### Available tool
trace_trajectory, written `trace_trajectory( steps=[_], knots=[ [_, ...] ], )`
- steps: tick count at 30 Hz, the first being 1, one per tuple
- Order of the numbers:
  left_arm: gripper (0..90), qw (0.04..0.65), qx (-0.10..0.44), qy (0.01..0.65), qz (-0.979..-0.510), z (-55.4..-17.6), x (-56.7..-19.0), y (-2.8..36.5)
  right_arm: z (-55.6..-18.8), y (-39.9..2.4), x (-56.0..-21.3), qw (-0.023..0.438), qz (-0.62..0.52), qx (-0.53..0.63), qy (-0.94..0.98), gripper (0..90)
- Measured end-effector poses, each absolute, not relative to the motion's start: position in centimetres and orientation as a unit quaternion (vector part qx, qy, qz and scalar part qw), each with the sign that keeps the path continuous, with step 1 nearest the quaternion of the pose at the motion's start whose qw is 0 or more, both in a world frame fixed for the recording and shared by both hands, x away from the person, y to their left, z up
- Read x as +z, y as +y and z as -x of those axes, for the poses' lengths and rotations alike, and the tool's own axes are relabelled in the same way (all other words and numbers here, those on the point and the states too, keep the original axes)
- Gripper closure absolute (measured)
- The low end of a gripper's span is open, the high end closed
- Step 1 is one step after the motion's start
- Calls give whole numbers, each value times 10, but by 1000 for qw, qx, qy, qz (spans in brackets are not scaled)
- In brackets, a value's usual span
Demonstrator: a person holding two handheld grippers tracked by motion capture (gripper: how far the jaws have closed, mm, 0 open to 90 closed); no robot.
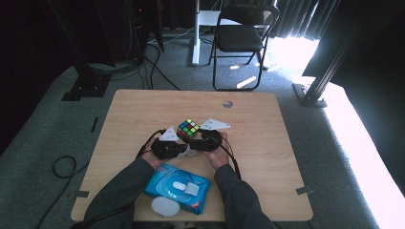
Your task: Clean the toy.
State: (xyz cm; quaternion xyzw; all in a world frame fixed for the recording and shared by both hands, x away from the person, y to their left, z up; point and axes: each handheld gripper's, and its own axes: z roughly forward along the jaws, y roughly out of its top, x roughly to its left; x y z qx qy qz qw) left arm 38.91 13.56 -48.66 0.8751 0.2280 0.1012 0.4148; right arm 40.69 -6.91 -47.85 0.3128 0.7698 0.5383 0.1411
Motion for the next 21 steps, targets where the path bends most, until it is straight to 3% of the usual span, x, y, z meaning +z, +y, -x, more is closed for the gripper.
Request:
trace_trajectory(
  steps=[21],
  knots=[
    [843, 448, 162, 376, -795, -388, -491, 233, -409, -67, -495, 159, -324, 502, 786, 341]
  ],
)
